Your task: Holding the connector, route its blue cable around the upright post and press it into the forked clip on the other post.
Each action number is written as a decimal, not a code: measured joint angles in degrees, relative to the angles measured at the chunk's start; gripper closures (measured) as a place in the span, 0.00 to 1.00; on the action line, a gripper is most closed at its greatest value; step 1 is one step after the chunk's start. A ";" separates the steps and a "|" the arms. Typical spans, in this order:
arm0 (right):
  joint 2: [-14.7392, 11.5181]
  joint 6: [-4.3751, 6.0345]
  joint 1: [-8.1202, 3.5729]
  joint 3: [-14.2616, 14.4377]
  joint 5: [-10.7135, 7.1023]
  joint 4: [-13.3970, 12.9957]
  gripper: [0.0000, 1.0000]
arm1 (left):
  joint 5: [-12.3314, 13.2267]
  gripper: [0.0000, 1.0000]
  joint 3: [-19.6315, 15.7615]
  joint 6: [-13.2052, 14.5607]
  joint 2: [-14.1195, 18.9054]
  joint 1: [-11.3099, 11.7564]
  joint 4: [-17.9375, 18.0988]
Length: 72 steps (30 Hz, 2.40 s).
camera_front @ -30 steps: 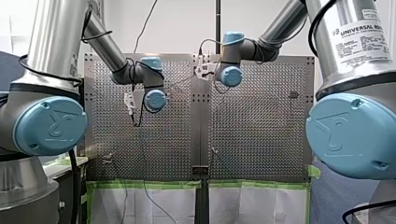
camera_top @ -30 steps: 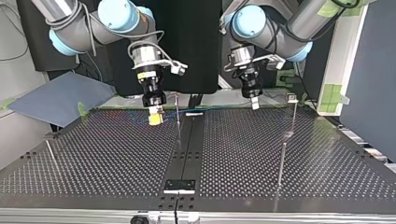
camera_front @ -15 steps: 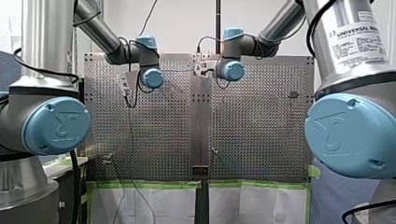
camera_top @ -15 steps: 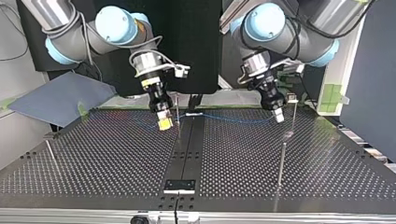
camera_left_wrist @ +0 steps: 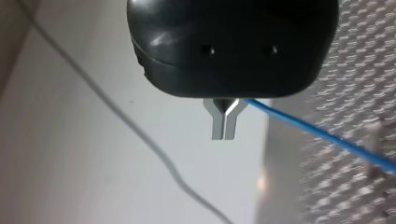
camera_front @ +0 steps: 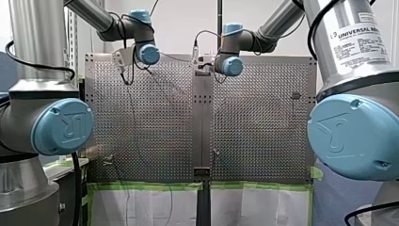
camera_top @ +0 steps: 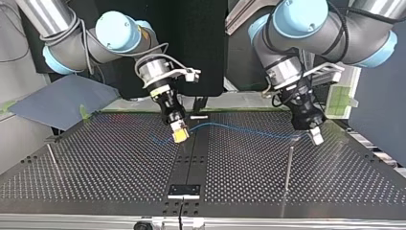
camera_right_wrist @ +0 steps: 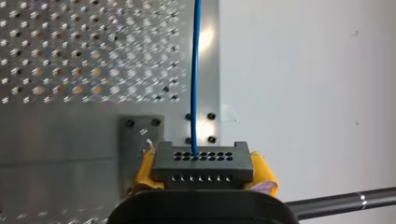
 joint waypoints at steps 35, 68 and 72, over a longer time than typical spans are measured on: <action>2.51 0.44 1.60 -8.96 0.14 3.33 1.00 | 16.30 1.00 5.71 -8.45 -9.17 16.54 -8.77; 8.41 1.15 1.85 -11.58 2.47 1.65 1.00 | 32.65 1.00 10.22 -14.04 -17.48 18.82 -9.73; 9.05 1.15 1.99 -11.12 2.72 1.05 1.00 | 34.63 1.00 10.62 -13.09 -19.21 18.37 -11.05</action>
